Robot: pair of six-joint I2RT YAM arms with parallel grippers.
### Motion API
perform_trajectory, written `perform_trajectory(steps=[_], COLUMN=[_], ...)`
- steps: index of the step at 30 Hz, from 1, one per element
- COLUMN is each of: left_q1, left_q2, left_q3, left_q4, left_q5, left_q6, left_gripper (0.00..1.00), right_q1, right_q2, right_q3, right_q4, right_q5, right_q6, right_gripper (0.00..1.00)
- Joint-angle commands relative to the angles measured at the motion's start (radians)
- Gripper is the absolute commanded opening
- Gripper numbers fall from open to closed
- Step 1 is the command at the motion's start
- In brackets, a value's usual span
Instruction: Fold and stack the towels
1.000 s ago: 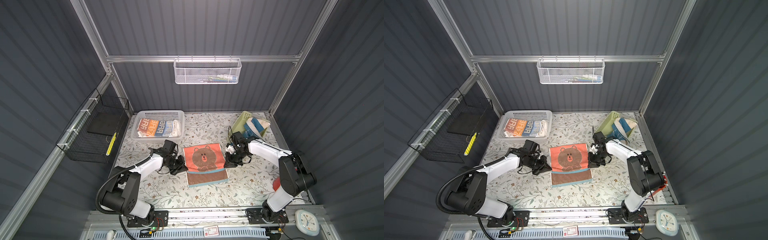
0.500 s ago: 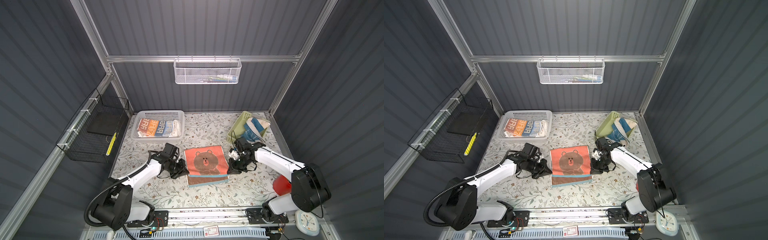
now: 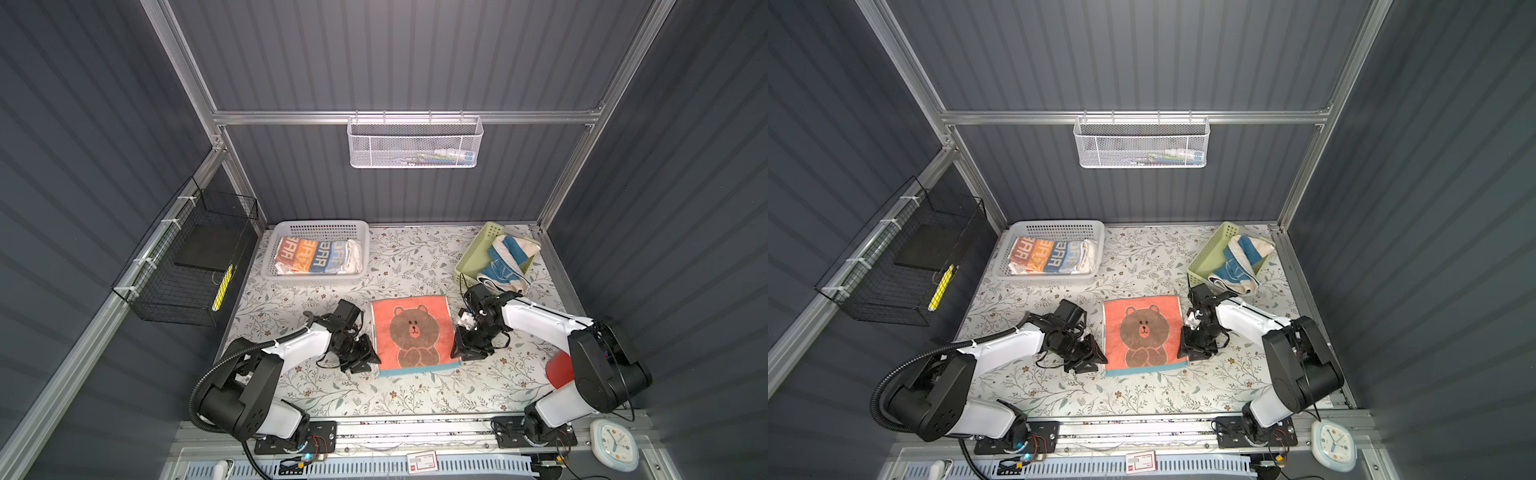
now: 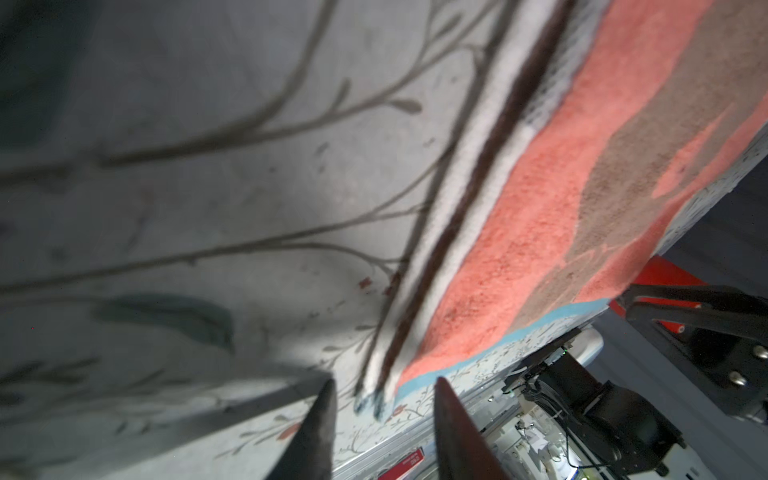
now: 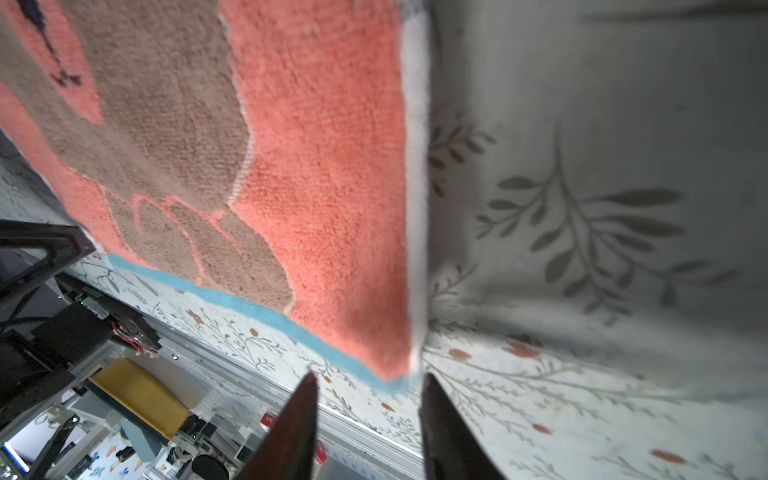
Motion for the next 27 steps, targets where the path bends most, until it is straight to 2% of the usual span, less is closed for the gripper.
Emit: perform_trajectory(steps=[1, 3, 5, 10, 17, 20, 23, 27], left_q1=[0.006, 0.008, 0.008, -0.012, -0.037, -0.037, -0.035, -0.024], left_q2=[-0.036, -0.02, 0.019, 0.144, 0.201, 0.169, 0.147, 0.189], left_q3=[0.101, 0.161, 0.215, 0.282, 0.237, 0.202, 0.237, 0.36], left_q4=[-0.186, -0.246, -0.258, -0.133, -0.053, -0.067, -0.136, -0.197], left_q5=[-0.103, -0.161, -0.171, -0.132, -0.121, -0.14, -0.22, -0.298], left_q6=[0.113, 0.16, 0.188, 0.183, 0.168, 0.175, 0.226, 0.33], left_gripper=[0.46, 0.45, 0.42, 0.36, 0.34, 0.33, 0.34, 0.45], right_q1=[0.006, 0.006, 0.007, 0.056, 0.135, 0.168, 0.172, 0.152], right_q2=[-0.042, -0.046, -0.031, 0.052, 0.094, 0.08, 0.049, 0.044], right_q3=[0.034, 0.062, 0.089, 0.118, 0.005, -0.025, 0.005, 0.138], right_q4=[-0.091, -0.101, -0.086, -0.013, 0.111, 0.128, 0.106, 0.024], right_q5=[0.09, 0.1, 0.092, 0.029, -0.025, -0.027, -0.006, 0.099], right_q6=[-0.017, -0.024, -0.026, -0.016, 0.053, 0.084, 0.091, 0.044], right_gripper=[0.5, 0.5, 0.48, 0.39, 0.28, 0.28, 0.32, 0.37])
